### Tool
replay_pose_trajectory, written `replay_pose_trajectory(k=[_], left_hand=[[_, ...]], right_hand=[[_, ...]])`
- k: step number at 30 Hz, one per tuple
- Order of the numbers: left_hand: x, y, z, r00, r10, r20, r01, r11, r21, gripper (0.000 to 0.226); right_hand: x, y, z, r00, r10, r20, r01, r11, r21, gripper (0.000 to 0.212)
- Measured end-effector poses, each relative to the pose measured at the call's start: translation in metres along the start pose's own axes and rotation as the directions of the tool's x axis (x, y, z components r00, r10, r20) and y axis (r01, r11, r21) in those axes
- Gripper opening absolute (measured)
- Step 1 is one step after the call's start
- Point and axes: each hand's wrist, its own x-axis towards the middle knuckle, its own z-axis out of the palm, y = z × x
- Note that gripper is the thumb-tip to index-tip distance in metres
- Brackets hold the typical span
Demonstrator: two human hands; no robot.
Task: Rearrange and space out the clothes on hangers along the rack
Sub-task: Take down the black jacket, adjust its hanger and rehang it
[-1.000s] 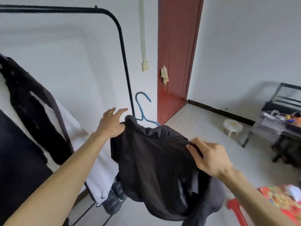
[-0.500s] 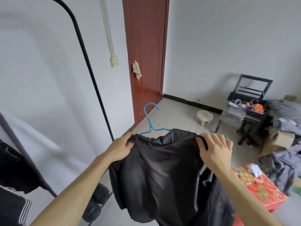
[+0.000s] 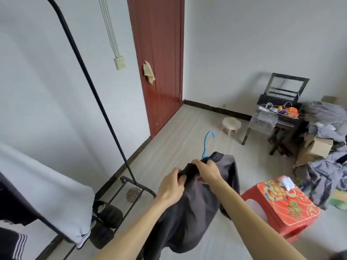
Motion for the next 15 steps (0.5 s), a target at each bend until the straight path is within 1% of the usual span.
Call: replay_pose_trajectory(k=[1,2,3,5,7,8,10,12,13,15], left_hand=[[-0.003,-0.001,0.001,1.0,0.005,0.018,-0.005,1.0,-0.009,0.026],[-0.006,-0.002,0.0,0.999,0.01,0.039,-0.01,1.0,-0.004,0.025],[-0.007,-0.003,-0.003,0.998,0.008,0.07,-0.009,1.0,0.005,0.024],[-0.006,-0.004,-0.016,0.987,0.005,0.16,-0.006,1.0,0.003,0.018],[-0.001,-0.007,-0.035,0.973,0.017,0.229,-0.015,1.0,-0.012,0.019],[0.002,-0.008,-0.049,0.978,0.028,0.208,-0.027,1.0,-0.008,0.023],[0.01,-0.011,-0.075,0.994,0.051,0.093,-0.057,0.996,0.063,0.033],[0.017,-0.012,-0.095,0.995,0.092,-0.028,-0.084,0.974,0.212,0.047],[0.02,-0.011,-0.104,0.991,0.119,-0.064,-0.096,0.953,0.286,0.054],[0.025,-0.003,-0.118,0.98,0.182,-0.083,-0.132,0.898,0.42,0.065]], right_hand=[[0.005,-0.003,0.0,1.0,-0.004,0.011,0.004,1.0,-0.008,0.027],[0.009,-0.006,0.001,1.0,-0.005,0.028,0.006,1.0,-0.027,0.018],[0.012,-0.007,0.001,0.999,-0.006,0.04,0.009,0.998,-0.063,0.015],[0.017,-0.007,0.003,0.998,-0.024,0.054,0.032,0.986,-0.164,0.021],[0.017,-0.009,0.003,0.993,-0.071,0.096,0.094,0.962,-0.255,0.025],[0.014,-0.012,0.003,0.986,-0.098,0.136,0.134,0.947,-0.293,0.025],[0.008,-0.017,0.002,0.96,-0.141,0.242,0.222,0.909,-0.353,0.025],[0.0,-0.024,-0.001,0.922,-0.198,0.333,0.329,0.853,-0.404,0.022],[-0.004,-0.029,-0.003,0.899,-0.239,0.367,0.392,0.812,-0.432,0.021],[-0.014,-0.04,-0.007,0.847,-0.316,0.428,0.508,0.719,-0.475,0.017]])
